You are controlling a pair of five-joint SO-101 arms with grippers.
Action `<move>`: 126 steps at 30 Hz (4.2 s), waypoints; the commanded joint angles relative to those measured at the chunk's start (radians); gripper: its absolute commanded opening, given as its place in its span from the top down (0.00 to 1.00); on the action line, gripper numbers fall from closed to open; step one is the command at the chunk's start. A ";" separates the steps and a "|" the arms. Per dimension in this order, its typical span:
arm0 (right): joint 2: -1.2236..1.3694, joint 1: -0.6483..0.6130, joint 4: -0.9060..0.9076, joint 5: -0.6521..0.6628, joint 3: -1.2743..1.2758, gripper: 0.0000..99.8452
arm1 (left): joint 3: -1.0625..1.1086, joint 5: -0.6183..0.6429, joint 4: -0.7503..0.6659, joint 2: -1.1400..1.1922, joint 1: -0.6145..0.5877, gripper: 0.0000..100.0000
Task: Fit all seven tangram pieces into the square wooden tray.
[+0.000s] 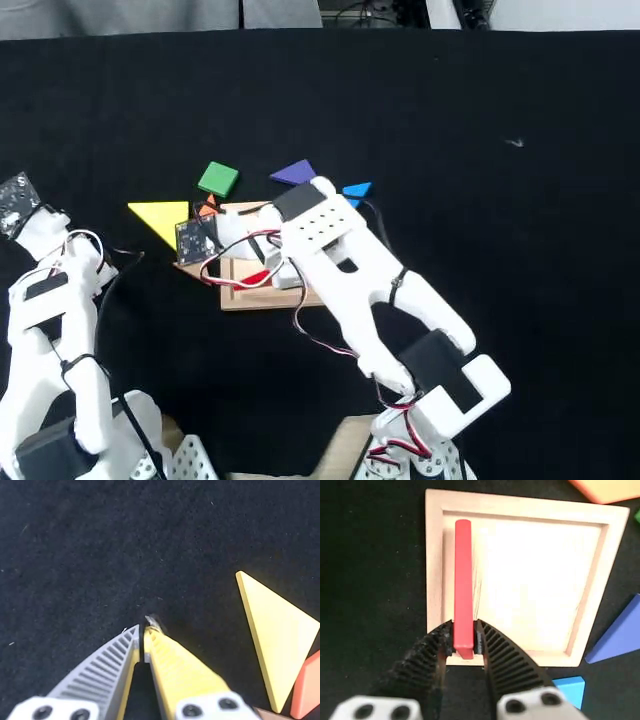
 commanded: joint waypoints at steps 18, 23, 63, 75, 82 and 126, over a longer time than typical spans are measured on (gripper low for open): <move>0.005 -0.071 -0.026 -0.040 0.018 0.99 | -0.016 0.000 -0.021 -0.005 0.016 0.97; 0.050 -0.058 -0.017 -0.055 -0.005 0.99 | -0.016 0.000 -0.021 -0.005 0.016 0.97; 0.076 -0.005 0.072 -0.020 -0.077 0.99 | -0.016 0.000 -0.023 -0.005 0.025 0.97; 0.076 -0.005 0.041 -0.020 -0.028 0.99 | -0.016 0.000 -0.023 -0.006 0.025 0.97; 0.076 -0.026 0.075 -0.018 -0.031 0.99 | -0.016 0.000 -0.023 -0.006 0.025 0.97; 0.249 0.084 -0.244 -0.261 -0.188 0.99 | -0.016 0.000 -0.023 -0.008 0.025 0.97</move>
